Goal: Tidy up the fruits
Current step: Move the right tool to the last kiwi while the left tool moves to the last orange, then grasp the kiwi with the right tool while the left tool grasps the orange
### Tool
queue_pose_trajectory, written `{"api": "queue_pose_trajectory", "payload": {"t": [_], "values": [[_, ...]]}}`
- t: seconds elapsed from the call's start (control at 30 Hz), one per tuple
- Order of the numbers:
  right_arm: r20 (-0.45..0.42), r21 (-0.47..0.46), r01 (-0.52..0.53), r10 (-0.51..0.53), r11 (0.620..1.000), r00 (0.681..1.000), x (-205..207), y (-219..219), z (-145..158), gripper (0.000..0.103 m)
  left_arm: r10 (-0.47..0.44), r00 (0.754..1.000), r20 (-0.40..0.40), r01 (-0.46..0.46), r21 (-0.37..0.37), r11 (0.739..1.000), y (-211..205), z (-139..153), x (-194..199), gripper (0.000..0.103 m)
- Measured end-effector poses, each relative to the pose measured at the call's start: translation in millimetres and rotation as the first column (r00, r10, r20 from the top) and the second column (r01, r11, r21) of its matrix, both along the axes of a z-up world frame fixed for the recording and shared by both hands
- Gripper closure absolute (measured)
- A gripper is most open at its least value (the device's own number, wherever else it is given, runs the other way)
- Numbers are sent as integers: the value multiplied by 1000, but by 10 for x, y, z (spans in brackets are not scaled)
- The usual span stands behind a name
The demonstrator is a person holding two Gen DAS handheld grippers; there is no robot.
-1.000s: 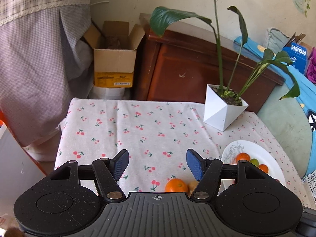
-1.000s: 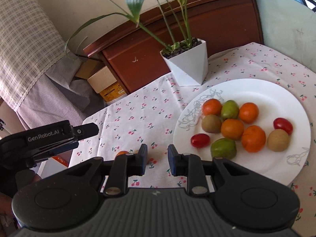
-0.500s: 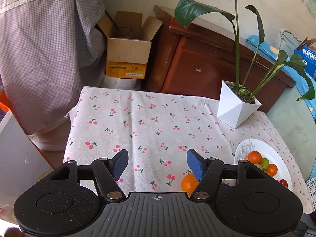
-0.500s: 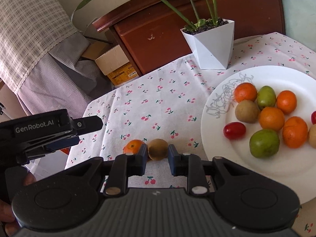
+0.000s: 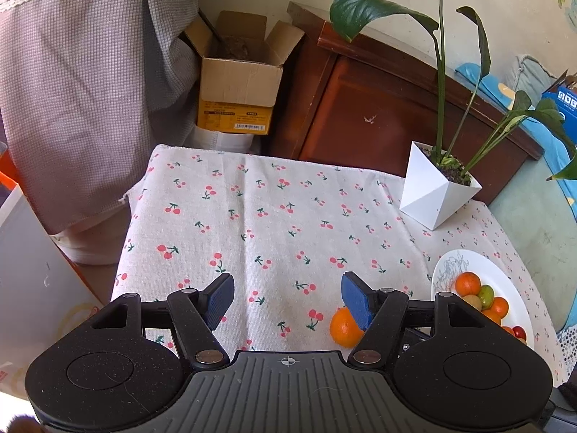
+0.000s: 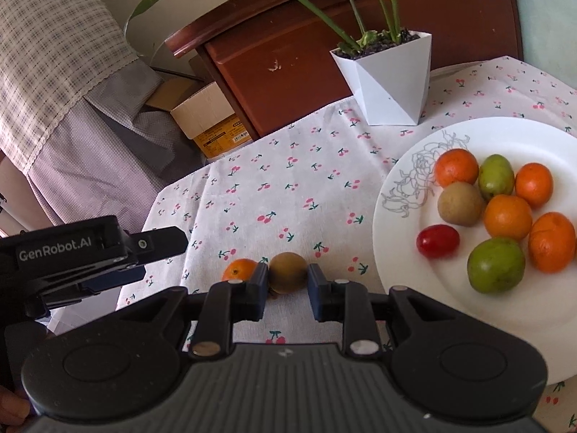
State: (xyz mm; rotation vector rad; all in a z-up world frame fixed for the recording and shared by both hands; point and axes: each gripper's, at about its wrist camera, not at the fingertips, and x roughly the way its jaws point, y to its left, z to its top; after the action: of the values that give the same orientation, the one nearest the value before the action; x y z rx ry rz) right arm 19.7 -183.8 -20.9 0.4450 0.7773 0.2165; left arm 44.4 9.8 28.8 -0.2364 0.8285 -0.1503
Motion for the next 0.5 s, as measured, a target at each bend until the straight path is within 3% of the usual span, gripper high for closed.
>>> {"api": "queue_pose_trajectory", "payload": {"t": [0.23,0.5], "values": [[-8,8,2,-2,1000,1000,7,-13,12,80,-16,1000,-5,16,8,1000,-14,-37,-10,37],[40,32,80,-81,996,996,-58,-266,221,80,-82,997,2,82,21,996,-143,-127,-90,38]]}}
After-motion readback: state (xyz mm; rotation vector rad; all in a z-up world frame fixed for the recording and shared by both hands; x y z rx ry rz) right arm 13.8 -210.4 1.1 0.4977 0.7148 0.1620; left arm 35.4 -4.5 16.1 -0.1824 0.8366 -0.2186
